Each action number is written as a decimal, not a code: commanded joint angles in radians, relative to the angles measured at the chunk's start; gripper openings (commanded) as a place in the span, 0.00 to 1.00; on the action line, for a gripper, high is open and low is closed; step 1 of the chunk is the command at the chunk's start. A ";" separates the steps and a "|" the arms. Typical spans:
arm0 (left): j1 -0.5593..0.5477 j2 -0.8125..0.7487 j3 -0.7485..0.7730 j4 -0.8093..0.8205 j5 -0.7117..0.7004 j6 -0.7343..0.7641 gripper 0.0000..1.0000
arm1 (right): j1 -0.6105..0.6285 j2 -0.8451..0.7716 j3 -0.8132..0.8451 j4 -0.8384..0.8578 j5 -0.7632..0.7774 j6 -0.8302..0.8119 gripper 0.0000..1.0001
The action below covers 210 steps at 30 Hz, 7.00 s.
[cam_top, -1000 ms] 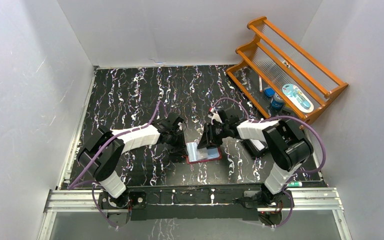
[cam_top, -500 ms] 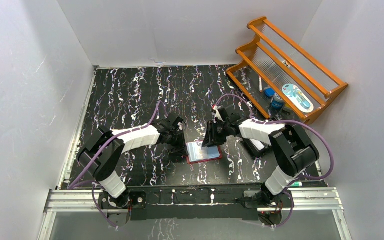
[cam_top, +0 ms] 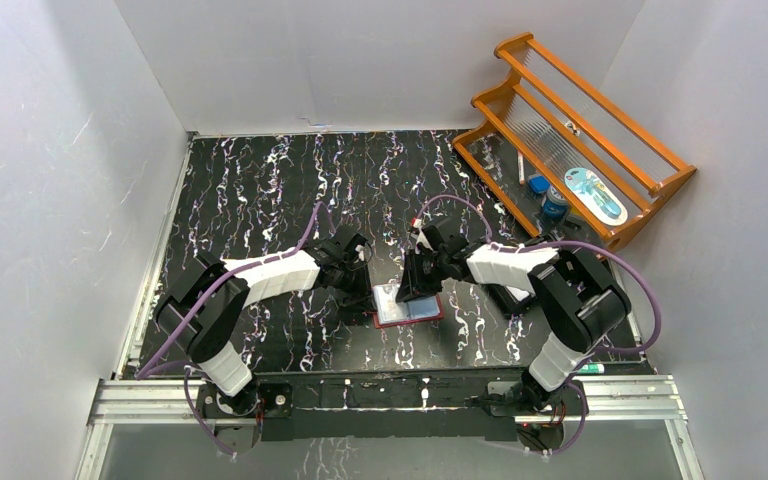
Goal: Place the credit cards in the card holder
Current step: Insert the credit card into the card slot, then close the card holder at the center of the board, then adjust the snap button on the card holder.
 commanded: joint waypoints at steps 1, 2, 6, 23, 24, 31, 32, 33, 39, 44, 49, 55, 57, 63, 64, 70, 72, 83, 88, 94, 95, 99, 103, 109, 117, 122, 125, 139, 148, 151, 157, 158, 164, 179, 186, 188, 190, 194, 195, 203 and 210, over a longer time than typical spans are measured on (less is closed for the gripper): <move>-0.008 0.008 -0.017 -0.012 0.017 -0.004 0.09 | 0.032 0.002 0.016 0.063 -0.014 0.049 0.29; -0.008 0.009 -0.017 -0.012 0.019 -0.004 0.09 | 0.036 0.001 0.009 0.071 -0.016 0.056 0.29; -0.008 0.009 -0.018 -0.014 0.019 0.000 0.09 | 0.035 -0.014 -0.010 0.076 -0.017 0.065 0.35; -0.008 -0.142 0.024 -0.101 0.005 -0.015 0.29 | -0.097 -0.294 -0.080 -0.092 0.172 0.004 0.65; -0.007 -0.142 0.024 -0.097 -0.001 -0.013 0.31 | -0.107 -0.294 -0.090 -0.092 0.172 0.002 0.65; -0.006 -0.070 0.028 -0.103 -0.025 0.027 0.34 | -0.143 -0.280 -0.141 -0.073 0.171 0.007 0.66; -0.006 -0.064 0.025 -0.103 -0.030 0.029 0.34 | -0.145 -0.279 -0.147 -0.069 0.171 0.008 0.66; -0.006 -0.059 0.020 -0.102 -0.033 0.033 0.35 | -0.146 -0.277 -0.152 -0.065 0.171 0.008 0.66; -0.006 -0.030 0.000 -0.092 -0.049 0.051 0.35 | -0.149 -0.254 -0.193 -0.034 0.162 0.010 0.66; -0.006 -0.011 -0.008 -0.082 -0.049 0.057 0.34 | -0.149 -0.232 -0.197 0.009 0.112 0.012 0.66; -0.006 0.002 -0.010 -0.067 -0.045 0.063 0.22 | -0.149 -0.223 -0.214 0.100 -0.005 0.070 0.65; -0.006 0.007 -0.012 -0.057 -0.032 0.066 0.07 | -0.152 -0.228 -0.240 0.242 -0.129 0.171 0.65; -0.006 0.001 -0.014 -0.054 -0.030 0.066 0.05 | -0.152 -0.243 -0.243 0.271 -0.151 0.208 0.65; -0.005 -0.004 -0.015 -0.052 -0.028 0.066 0.00 | -0.153 -0.316 -0.229 0.284 -0.176 0.251 0.65; -0.006 -0.003 -0.016 -0.051 -0.026 0.065 0.00 | -0.155 -0.325 -0.228 0.290 -0.183 0.261 0.65; -0.006 -0.003 -0.017 -0.051 -0.026 0.063 0.00 | -0.155 -0.361 -0.235 0.332 -0.218 0.325 0.66; -0.006 -0.004 -0.019 -0.051 -0.027 0.060 0.00 | -0.155 -0.375 -0.235 0.320 -0.203 0.326 0.66; -0.006 -0.002 -0.012 -0.053 -0.025 0.055 0.00 | -0.159 -0.365 -0.222 0.288 -0.178 0.292 0.66; -0.006 -0.019 -0.008 -0.051 -0.033 0.051 0.04 | -0.150 -0.321 -0.225 0.355 -0.233 0.332 0.64; -0.004 -0.064 -0.006 -0.061 -0.034 0.040 0.16 | -0.102 -0.249 -0.140 0.244 -0.232 0.234 0.66; -0.004 -0.075 -0.010 -0.060 -0.024 0.029 0.18 | -0.093 -0.233 -0.117 0.200 -0.226 0.205 0.66; 0.006 -0.128 -0.047 -0.013 0.013 -0.010 0.23 | -0.055 -0.209 -0.074 0.151 -0.218 0.169 0.66; 0.015 -0.135 -0.041 -0.037 -0.018 0.024 0.24 | -0.036 -0.206 -0.059 0.140 -0.202 0.165 0.67; 0.024 -0.100 -0.048 -0.018 -0.015 0.049 0.27 | -0.020 -0.184 -0.036 0.124 -0.170 0.166 0.65; 0.029 -0.070 -0.060 0.029 -0.020 0.066 0.28 | -0.011 -0.200 -0.051 0.209 -0.199 0.199 0.71; 0.030 -0.044 -0.055 0.050 -0.007 0.073 0.28 | -0.012 -0.180 -0.049 0.216 -0.193 0.214 0.64; 0.030 -0.031 -0.049 0.057 -0.002 0.075 0.28 | -0.011 -0.172 -0.048 0.240 -0.195 0.233 0.53; 0.031 0.007 -0.016 0.071 0.022 0.111 0.15 | 0.010 -0.175 0.011 -0.005 0.058 0.066 0.11; 0.041 -0.051 -0.061 0.215 0.214 0.128 0.00 | 0.037 -0.108 -0.015 0.041 0.106 0.071 0.15; 0.069 -0.076 -0.132 0.354 0.325 0.101 0.00 | 0.036 -0.082 -0.023 0.061 0.096 0.069 0.16; 0.155 -0.087 -0.258 0.540 0.448 0.036 0.00 | 0.037 -0.044 -0.051 0.062 0.156 0.054 0.16; 0.163 -0.093 -0.263 0.536 0.446 0.038 0.00 | 0.037 -0.036 -0.054 0.055 0.171 0.050 0.16; 0.172 -0.148 -0.211 0.252 0.216 0.141 0.21 | 0.036 -0.004 -0.091 0.071 0.178 0.049 0.16; -0.046 -0.269 -0.062 0.074 -0.090 0.655 0.30 | 0.036 0.012 -0.076 0.090 0.148 0.053 0.16; -0.060 -0.247 -0.048 0.054 0.053 0.916 0.35 | 0.037 0.018 -0.068 0.093 0.144 0.055 0.16; -0.074 -0.222 -0.045 0.053 0.050 0.962 0.36 | 0.037 0.020 -0.067 0.096 0.140 0.056 0.16; -0.098 -0.197 -0.040 0.054 0.038 1.005 0.38 | 0.037 0.019 -0.068 0.098 0.139 0.057 0.16; -0.151 -0.175 -0.035 0.065 -0.011 1.052 0.41 | 0.036 0.019 -0.069 0.098 0.134 0.056 0.16; -0.159 -0.173 -0.041 0.075 -0.023 1.060 0.41 | 0.036 0.017 -0.069 0.099 0.134 0.056 0.16; -0.179 -0.133 -0.063 0.128 -0.063 1.122 0.44 | 0.037 0.016 -0.075 0.103 0.132 0.060 0.16; -0.198 -0.089 -0.068 0.153 -0.089 1.140 0.42 | 0.036 0.018 -0.075 0.108 0.126 0.065 0.16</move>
